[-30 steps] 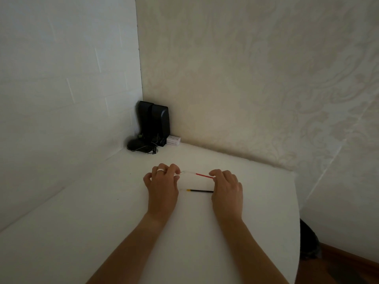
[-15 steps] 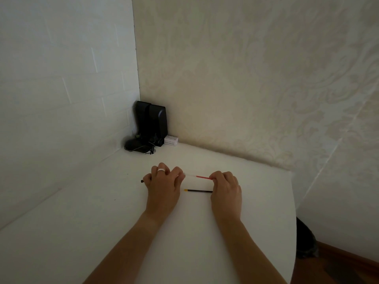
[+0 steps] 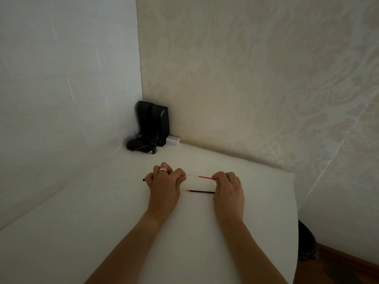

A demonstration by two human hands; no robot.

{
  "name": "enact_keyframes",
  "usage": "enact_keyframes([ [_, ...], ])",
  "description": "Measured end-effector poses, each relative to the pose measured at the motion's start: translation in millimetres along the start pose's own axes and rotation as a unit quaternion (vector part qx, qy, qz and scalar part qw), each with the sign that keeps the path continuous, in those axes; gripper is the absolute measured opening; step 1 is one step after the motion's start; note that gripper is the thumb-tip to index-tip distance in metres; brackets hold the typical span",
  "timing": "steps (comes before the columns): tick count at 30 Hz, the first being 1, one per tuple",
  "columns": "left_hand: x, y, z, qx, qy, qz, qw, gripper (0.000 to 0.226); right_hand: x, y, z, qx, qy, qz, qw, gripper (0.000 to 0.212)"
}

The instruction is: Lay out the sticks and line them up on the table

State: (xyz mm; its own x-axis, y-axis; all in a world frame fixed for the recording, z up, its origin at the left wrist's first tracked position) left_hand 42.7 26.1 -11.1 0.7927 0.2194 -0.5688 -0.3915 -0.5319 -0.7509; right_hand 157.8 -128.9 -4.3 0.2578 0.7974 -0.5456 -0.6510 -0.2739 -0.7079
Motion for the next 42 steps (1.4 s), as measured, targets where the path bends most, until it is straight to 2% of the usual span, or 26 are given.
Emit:
enact_keyframes([
  [16,2.0,0.1,0.5,-0.003,0.014,0.017,1.000,0.007,-0.5,0.6,-0.5,-0.019,-0.029,-0.002,0.999,0.024],
  [21,3.4,1.5,-6.5,0.032,0.040,0.030,0.998,0.005,5.6,1.7,12.5,-0.105,-0.079,0.011,0.991,0.021],
  [23,3.5,1.6,-8.3,0.034,0.058,0.033,0.997,0.004,7.7,4.0,18.6,-0.135,-0.106,0.030,0.985,0.026],
  [27,2.9,1.1,-8.0,0.031,0.069,0.028,0.997,0.001,5.2,6.9,26.0,-0.138,-0.139,0.061,0.979,0.042],
  [29,3.0,0.9,-7.1,0.027,0.067,0.029,0.997,0.002,3.1,5.1,23.9,-0.126,-0.130,0.047,0.982,0.036],
  [33,3.6,1.3,-8.4,0.032,0.072,0.039,0.996,0.002,7.1,1.8,13.0,-0.108,-0.100,0.023,0.989,0.011],
  [39,4.9,2.4,-11.5,0.054,0.090,0.051,0.993,0.005,11.3,5.7,18.5,-0.128,-0.134,0.054,0.981,0.019],
  [42,4.6,2.1,-12.8,0.059,0.092,0.052,0.993,0.005,9.6,3.5,15.3,-0.110,-0.125,0.046,0.985,0.005],
])
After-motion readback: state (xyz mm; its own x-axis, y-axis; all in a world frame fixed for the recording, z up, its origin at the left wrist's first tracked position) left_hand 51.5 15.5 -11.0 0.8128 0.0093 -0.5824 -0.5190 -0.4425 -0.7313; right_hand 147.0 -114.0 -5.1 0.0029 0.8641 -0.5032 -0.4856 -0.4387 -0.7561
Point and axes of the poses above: each hand's wrist, its own y-axis away from the middle knuckle, its own x-axis out of the palm, z = x × y, the point moved 6 cm from there along -y, towards the middle knuckle, and after that the axes turned 8 degrees about -z, right-handed, at the moved point
